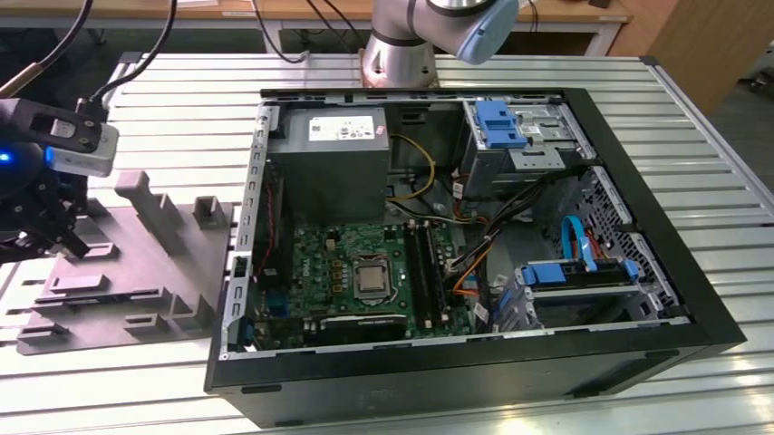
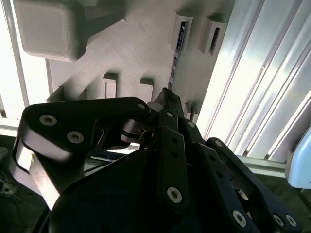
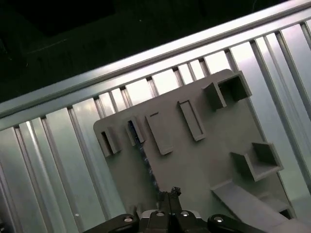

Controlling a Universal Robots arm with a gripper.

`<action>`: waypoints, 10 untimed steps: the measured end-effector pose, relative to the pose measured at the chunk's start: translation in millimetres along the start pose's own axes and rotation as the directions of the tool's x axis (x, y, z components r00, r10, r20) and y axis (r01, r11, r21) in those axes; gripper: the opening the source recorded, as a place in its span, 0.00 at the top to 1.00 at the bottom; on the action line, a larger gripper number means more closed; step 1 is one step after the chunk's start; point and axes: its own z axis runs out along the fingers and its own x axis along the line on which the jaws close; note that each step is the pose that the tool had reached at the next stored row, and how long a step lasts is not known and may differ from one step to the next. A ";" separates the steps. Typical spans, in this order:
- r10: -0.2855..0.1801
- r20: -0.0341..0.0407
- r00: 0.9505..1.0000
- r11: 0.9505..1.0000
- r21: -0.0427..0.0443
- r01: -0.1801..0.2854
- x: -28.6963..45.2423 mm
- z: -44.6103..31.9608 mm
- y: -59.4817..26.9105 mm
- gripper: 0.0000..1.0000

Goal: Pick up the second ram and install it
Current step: 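Pick up the second ram and move it above second insertion slot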

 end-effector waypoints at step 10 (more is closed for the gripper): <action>-0.182 -0.008 0.983 0.983 -0.003 0.182 0.1 3.7 -0.1 0.89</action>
